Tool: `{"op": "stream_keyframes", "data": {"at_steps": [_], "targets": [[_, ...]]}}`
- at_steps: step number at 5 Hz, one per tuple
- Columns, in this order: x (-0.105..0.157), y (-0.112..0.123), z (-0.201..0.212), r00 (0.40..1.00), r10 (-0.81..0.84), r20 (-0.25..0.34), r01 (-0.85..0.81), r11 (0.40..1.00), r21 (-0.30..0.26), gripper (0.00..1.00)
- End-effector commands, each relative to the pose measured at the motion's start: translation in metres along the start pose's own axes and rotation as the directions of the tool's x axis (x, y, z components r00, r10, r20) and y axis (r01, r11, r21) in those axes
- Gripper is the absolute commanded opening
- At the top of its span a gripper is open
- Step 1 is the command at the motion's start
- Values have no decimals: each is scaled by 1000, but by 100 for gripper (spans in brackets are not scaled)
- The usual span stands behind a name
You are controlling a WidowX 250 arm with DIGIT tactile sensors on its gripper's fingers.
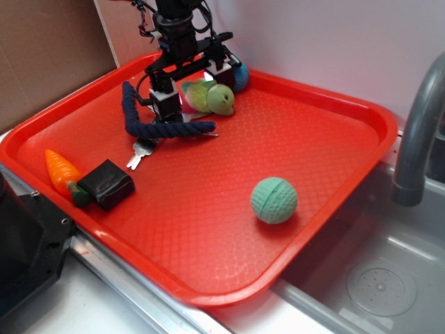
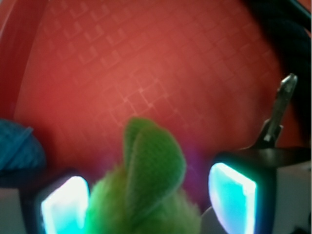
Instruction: Grab the green animal.
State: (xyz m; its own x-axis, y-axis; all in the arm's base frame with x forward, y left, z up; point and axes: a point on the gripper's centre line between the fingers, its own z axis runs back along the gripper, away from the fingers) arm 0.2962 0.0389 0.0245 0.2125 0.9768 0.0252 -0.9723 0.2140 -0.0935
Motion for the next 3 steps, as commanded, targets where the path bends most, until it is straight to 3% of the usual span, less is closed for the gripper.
{"op": "stream_keyframes", "data": {"at_steps": [1,3], "targets": [[8,-11,4,994,-106,26,107,992,-71,0],[8,-12,6,987,-154,39,156,987,-42,0]]}}
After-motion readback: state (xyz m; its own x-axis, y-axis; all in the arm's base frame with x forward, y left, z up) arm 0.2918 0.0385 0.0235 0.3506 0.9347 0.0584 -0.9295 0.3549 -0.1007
